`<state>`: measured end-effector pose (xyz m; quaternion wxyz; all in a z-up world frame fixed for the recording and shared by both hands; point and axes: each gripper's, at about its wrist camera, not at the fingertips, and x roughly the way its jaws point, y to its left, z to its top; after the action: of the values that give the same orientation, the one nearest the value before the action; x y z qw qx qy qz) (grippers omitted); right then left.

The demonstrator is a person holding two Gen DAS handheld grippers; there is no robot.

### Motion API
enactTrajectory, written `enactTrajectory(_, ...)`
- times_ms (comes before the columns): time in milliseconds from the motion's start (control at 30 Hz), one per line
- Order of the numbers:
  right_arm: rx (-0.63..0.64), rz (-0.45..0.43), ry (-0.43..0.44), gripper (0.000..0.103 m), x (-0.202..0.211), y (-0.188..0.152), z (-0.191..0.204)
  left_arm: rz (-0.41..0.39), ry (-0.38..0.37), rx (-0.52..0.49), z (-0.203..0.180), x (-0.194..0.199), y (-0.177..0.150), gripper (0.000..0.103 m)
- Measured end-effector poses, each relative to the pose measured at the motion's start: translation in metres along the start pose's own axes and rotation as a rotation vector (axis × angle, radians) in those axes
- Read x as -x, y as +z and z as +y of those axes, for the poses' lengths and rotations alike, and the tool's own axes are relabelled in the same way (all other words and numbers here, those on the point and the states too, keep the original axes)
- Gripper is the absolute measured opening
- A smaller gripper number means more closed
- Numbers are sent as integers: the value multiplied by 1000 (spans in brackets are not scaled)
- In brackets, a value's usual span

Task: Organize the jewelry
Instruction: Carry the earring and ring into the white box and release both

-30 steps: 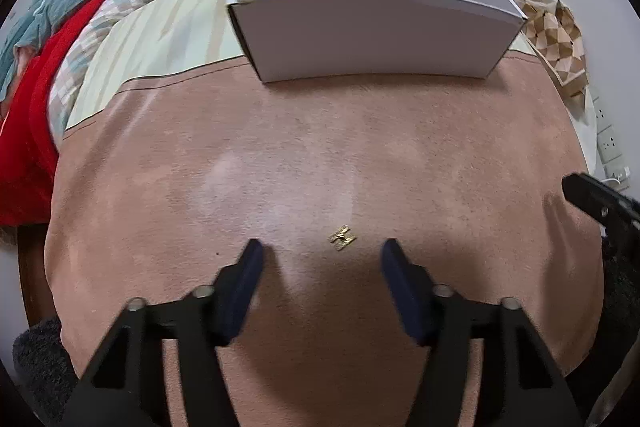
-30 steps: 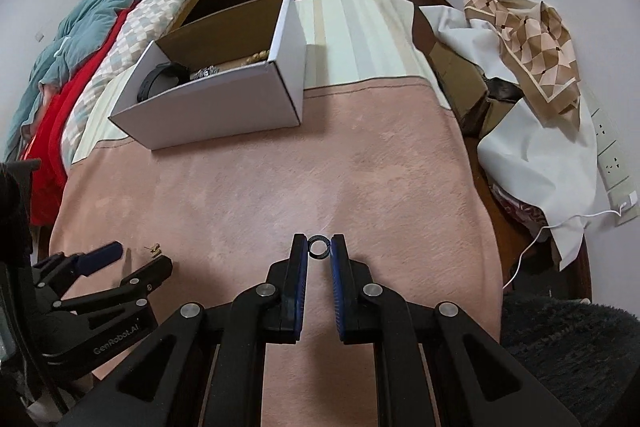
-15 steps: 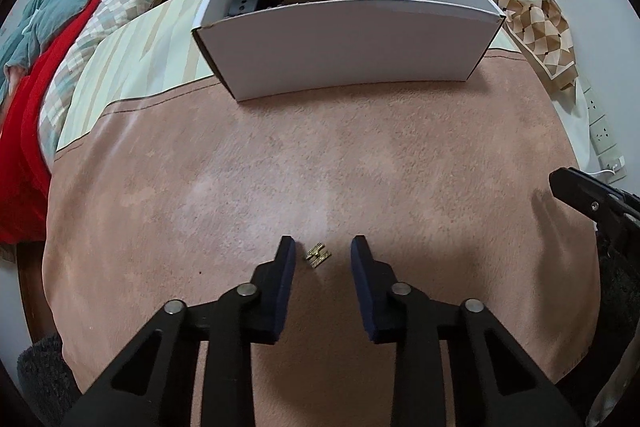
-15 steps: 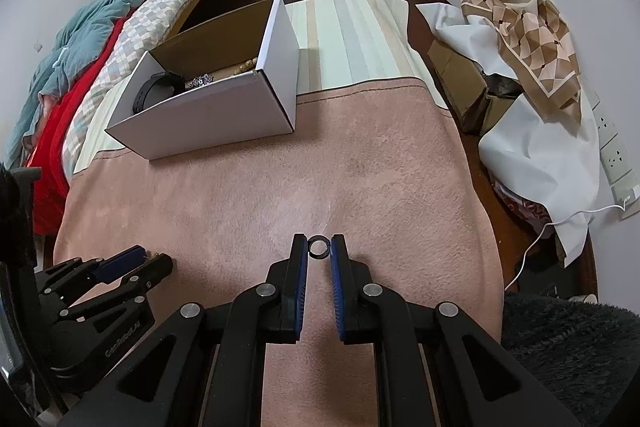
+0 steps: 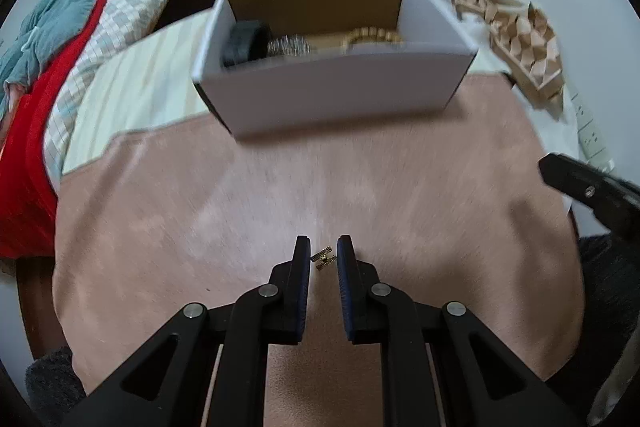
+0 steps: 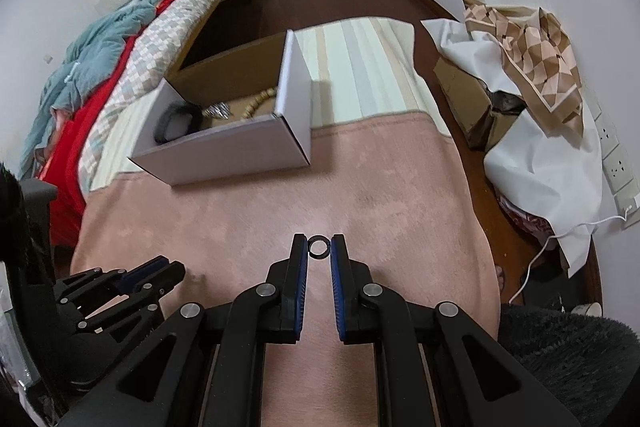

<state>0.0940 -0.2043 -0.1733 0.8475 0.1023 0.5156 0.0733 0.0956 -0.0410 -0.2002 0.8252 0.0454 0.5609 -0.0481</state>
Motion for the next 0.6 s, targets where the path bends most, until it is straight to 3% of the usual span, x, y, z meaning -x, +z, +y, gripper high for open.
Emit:
enactTrajectory(167,-5,-53,62,12,20,28,14,-56,-38,27,7,30,29,11)
enactTrajectory(333,10,-105,120,12,26,79,33,-133,-46,38,21,51,83,11)
enactTrajectory(467,21,-96,127,12,1,118,42,-136,-29,54,32,39,121,11)
enactTrajectory(600,26,-43,135,12,-36,148,44,-79,-54,78,44,6,151,11)
